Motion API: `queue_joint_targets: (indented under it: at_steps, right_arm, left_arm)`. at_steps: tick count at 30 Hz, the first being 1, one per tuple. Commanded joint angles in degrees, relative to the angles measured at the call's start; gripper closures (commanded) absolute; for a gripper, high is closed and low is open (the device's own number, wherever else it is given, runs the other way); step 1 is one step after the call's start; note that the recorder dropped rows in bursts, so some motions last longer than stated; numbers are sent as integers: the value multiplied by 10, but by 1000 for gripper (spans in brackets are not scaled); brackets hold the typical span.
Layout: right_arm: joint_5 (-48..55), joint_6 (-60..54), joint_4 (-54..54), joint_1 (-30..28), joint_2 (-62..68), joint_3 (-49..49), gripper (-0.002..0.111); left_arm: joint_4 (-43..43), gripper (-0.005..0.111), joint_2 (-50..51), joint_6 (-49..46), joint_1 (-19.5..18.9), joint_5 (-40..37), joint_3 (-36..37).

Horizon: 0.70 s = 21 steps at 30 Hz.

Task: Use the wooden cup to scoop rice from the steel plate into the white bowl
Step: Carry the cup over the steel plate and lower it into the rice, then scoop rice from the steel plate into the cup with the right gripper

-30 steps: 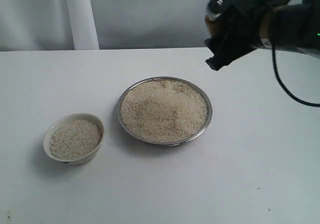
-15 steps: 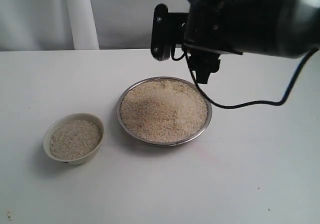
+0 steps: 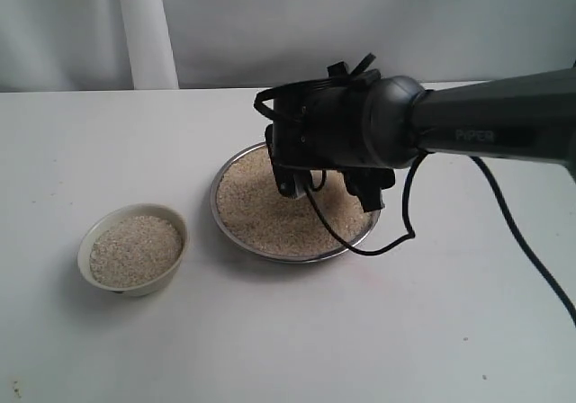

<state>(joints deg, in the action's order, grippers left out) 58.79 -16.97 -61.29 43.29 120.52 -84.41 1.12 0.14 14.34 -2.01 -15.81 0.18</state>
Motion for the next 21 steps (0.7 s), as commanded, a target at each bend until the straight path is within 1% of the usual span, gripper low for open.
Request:
queue_joint_targets:
  at_steps: [1, 11, 21]
  right_arm:
    - [6, -8, -12, 2, 13, -4, 97]
    - [4, -38, -11, 3, 39, -4, 97]
    - [-22, -43, -34, 32, 82, -4, 97]
  left_arm:
    - [-1, 107, -1, 2, 3, 5, -2]
    - [-1, 107, -1, 2, 3, 5, -2]
    - [-1, 107, -1, 2, 3, 5, -2]
